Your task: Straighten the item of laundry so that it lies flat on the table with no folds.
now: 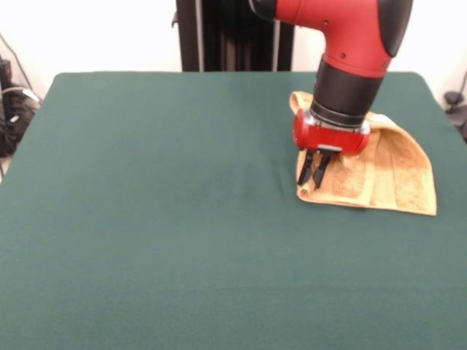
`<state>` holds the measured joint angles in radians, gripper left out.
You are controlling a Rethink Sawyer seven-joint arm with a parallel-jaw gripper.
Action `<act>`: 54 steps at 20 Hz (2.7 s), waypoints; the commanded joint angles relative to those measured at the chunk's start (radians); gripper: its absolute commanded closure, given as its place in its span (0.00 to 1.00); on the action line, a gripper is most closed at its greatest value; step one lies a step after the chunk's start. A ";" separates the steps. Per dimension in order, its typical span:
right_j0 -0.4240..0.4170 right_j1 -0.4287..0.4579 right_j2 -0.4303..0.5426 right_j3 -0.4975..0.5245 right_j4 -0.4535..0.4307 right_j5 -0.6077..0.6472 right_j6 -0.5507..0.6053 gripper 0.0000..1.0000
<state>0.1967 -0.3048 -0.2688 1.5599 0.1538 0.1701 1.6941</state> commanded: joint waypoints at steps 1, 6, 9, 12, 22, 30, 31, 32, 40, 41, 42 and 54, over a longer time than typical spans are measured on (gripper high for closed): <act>0.041 0.089 0.057 0.071 0.051 -0.033 0.262 1.00; 0.015 0.075 0.080 0.071 0.049 -0.033 0.245 1.00; -0.019 0.031 0.096 0.052 0.028 0.021 0.194 1.00; -0.069 -0.023 0.107 -0.042 0.025 0.181 0.117 1.00; -0.175 0.032 0.171 -0.441 -0.006 0.523 -0.002 1.00; -0.177 0.052 0.183 -0.549 -0.018 0.656 0.020 1.00; -0.178 0.057 0.186 -0.560 -0.018 0.666 0.021 1.00; -0.179 0.062 0.188 -0.572 -0.017 0.675 0.021 1.00; -0.146 0.111 0.154 -0.761 -0.034 0.830 0.022 1.00; -0.142 0.110 0.147 -0.761 -0.035 0.830 0.030 1.00; -0.139 0.109 0.145 -0.763 -0.037 0.828 0.033 1.00; -0.141 0.100 0.160 -0.810 -0.134 0.558 -0.063 1.00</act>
<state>0.0329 -0.1818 -0.2160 0.7705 0.0657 0.8253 1.6941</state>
